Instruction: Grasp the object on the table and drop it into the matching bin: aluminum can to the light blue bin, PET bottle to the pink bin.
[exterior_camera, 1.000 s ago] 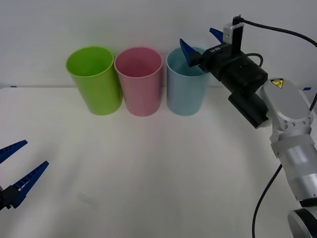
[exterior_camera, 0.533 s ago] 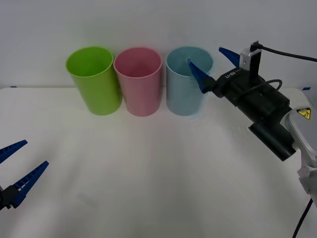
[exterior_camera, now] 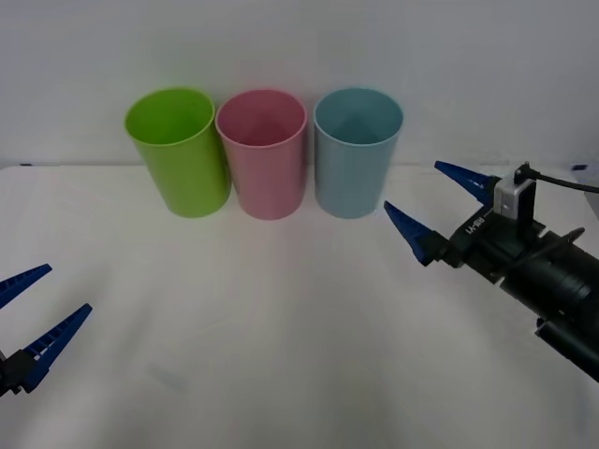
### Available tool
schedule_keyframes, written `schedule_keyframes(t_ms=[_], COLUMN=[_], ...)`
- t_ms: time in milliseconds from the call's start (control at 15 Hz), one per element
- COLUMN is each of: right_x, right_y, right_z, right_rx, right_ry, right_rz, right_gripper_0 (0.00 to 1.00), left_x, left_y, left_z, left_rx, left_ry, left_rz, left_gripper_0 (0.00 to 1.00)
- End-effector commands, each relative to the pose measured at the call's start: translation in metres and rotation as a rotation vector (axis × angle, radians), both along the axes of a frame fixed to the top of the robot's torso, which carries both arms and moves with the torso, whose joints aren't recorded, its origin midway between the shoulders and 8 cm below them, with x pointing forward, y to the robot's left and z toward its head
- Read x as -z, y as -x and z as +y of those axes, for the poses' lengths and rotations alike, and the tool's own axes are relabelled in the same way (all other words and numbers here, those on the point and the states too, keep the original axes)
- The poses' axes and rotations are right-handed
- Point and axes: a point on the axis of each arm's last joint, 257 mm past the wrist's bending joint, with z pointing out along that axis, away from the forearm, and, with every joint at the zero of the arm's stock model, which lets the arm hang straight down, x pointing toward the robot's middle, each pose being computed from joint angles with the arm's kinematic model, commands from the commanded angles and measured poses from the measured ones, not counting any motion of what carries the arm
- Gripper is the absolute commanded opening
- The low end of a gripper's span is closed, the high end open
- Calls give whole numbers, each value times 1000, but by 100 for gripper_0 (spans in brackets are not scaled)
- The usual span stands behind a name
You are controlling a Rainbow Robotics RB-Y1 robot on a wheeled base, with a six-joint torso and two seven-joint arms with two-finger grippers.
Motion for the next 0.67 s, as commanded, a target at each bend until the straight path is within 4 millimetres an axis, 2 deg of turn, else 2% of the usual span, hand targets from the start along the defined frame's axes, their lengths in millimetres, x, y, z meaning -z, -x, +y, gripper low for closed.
schedule_keyframes(t_ms=[67, 400, 667], right_x=[20, 51, 71], right_y=[27, 73, 111], right_z=[-12, -31, -46], right_rx=[-34, -85, -114], right_ry=[60, 140, 128], right_rz=[-6, -11, 41], right_gripper_0=[100, 100, 100], left_x=[0, 0, 0], left_y=[0, 0, 0], left_z=[0, 0, 0], left_rx=[0, 0, 0], left_ry=[0, 0, 0], left_rz=[0, 0, 0], left_gripper_0=[100, 100, 100])
